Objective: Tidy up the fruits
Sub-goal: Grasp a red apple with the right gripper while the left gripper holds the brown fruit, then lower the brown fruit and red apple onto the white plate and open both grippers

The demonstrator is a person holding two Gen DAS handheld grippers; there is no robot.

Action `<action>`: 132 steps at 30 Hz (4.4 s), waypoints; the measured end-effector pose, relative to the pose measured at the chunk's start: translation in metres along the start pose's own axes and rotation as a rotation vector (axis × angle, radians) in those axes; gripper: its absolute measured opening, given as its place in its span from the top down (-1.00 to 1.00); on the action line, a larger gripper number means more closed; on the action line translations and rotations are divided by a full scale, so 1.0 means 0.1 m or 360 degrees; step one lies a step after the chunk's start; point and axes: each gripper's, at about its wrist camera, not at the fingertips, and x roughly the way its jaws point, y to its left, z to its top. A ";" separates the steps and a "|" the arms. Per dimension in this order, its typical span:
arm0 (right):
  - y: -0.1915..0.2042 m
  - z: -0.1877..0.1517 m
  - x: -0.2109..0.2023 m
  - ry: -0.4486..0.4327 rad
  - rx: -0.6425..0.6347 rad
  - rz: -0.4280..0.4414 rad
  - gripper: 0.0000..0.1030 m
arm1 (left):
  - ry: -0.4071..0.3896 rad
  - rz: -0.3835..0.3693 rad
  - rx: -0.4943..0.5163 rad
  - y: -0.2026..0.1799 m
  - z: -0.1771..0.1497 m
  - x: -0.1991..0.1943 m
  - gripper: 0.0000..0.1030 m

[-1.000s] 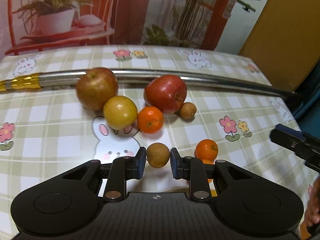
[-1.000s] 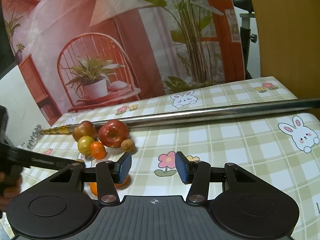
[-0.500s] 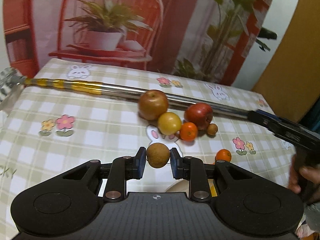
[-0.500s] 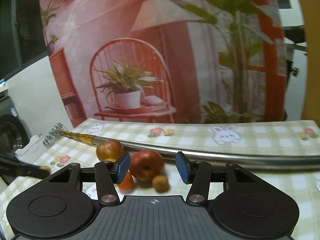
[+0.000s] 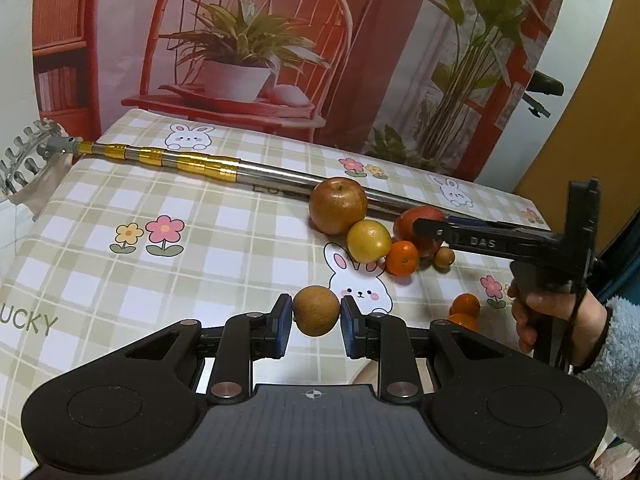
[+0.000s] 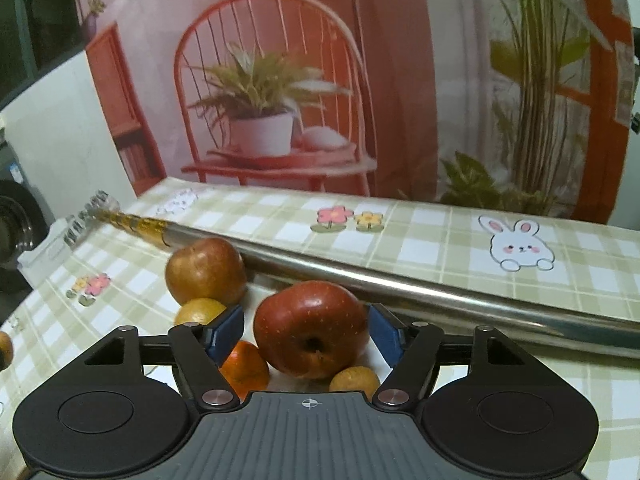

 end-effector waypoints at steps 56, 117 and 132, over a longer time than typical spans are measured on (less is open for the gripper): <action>0.03 -0.58 -1.49 -0.0106 0.0334 0.0026 -0.29 | 0.0384 -0.0234 0.0432 -0.71 -0.33 0.80 0.45; 1.50 -0.79 -1.03 0.0566 -0.0436 0.0101 -0.30 | -0.0134 0.0402 0.0131 -0.17 -0.36 -0.65 -0.86; 1.06 -0.66 -1.57 0.0245 -0.0035 0.0118 -0.85 | -0.0163 0.0468 0.0238 -0.38 -0.36 -0.68 -0.86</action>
